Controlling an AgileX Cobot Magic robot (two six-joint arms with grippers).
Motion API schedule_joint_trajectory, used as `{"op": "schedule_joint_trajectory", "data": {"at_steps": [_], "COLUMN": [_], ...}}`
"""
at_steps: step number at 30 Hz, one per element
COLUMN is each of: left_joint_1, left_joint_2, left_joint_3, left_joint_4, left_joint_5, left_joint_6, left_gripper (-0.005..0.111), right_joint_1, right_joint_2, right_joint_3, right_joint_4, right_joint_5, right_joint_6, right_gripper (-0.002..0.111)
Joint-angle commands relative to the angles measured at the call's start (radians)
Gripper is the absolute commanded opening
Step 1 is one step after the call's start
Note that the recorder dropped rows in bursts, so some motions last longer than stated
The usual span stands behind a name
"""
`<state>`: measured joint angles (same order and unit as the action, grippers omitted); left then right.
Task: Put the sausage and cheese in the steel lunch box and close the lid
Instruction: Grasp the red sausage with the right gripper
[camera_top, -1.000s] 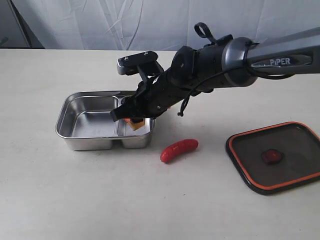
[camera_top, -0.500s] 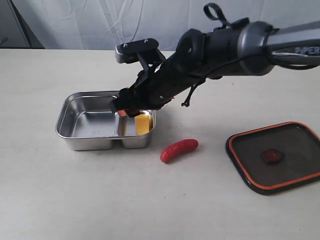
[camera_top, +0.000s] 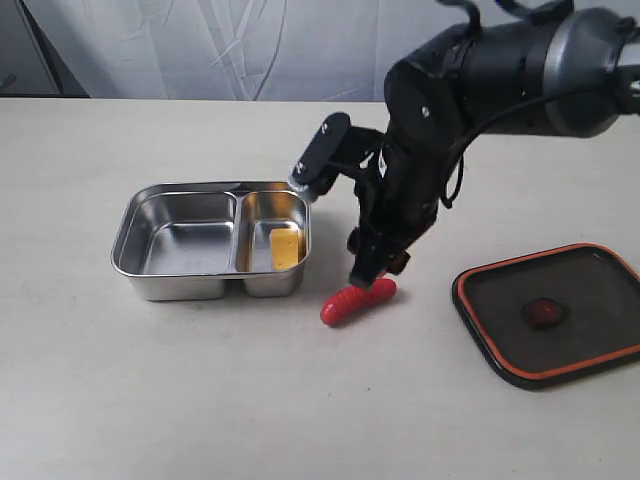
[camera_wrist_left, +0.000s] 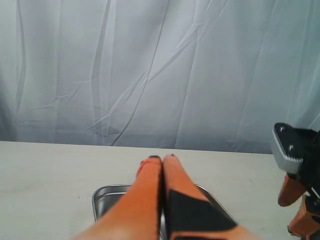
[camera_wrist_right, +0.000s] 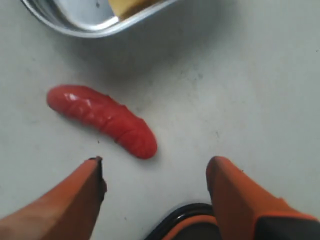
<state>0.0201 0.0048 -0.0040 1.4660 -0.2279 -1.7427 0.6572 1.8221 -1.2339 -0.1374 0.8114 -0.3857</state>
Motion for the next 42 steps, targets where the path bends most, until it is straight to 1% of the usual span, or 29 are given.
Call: {"op": "schedule_joint_trajectory", "data": {"at_steps": [1, 4, 10, 14, 19, 24, 27, 30, 37, 42], "left_joint_1": [-0.003, -0.003, -0.003, -0.003, -0.003, -0.003, -0.003, -0.003, -0.003, -0.003], "left_joint_2": [-0.005, -0.005, -0.005, -0.005, -0.005, -0.005, -0.005, -0.005, -0.005, -0.005], "left_joint_3": [0.004, 0.004, 0.004, 0.004, 0.004, 0.004, 0.004, 0.004, 0.004, 0.004], "left_joint_4": [0.002, 0.002, 0.002, 0.002, 0.002, 0.002, 0.002, 0.002, 0.002, 0.002], "left_joint_5": [-0.005, -0.005, -0.005, -0.005, -0.005, -0.005, -0.005, -0.005, -0.005, -0.005], "left_joint_6": [-0.001, -0.001, -0.001, -0.001, -0.001, -0.001, -0.001, -0.001, -0.001, -0.001], "left_gripper": [0.000, 0.000, 0.000, 0.000, 0.000, 0.000, 0.000, 0.000, 0.000, 0.000], "right_joint_1": [-0.006, -0.006, -0.006, -0.006, -0.006, -0.004, -0.004, 0.005, 0.030, 0.031], "right_joint_2": [0.058, 0.083, 0.087, 0.089, 0.105, 0.148, 0.160, 0.164, 0.162, 0.139], "right_joint_3": [0.054, 0.074, 0.123, 0.132, 0.132, 0.132, 0.132, 0.132, 0.132, 0.132], "right_joint_4": [-0.090, -0.100, -0.101, -0.084, -0.040, -0.038, -0.010, -0.006, 0.009, 0.012], "right_joint_5": [-0.035, -0.059, -0.232, -0.277, -0.299, -0.304, -0.309, -0.296, -0.264, -0.239], "right_joint_6": [0.005, 0.006, -0.004, -0.007, -0.014, -0.014, -0.014, -0.014, -0.014, -0.014], "right_gripper": [0.060, 0.060, 0.060, 0.060, 0.060, 0.060, 0.057, 0.054, 0.054, 0.054]}}
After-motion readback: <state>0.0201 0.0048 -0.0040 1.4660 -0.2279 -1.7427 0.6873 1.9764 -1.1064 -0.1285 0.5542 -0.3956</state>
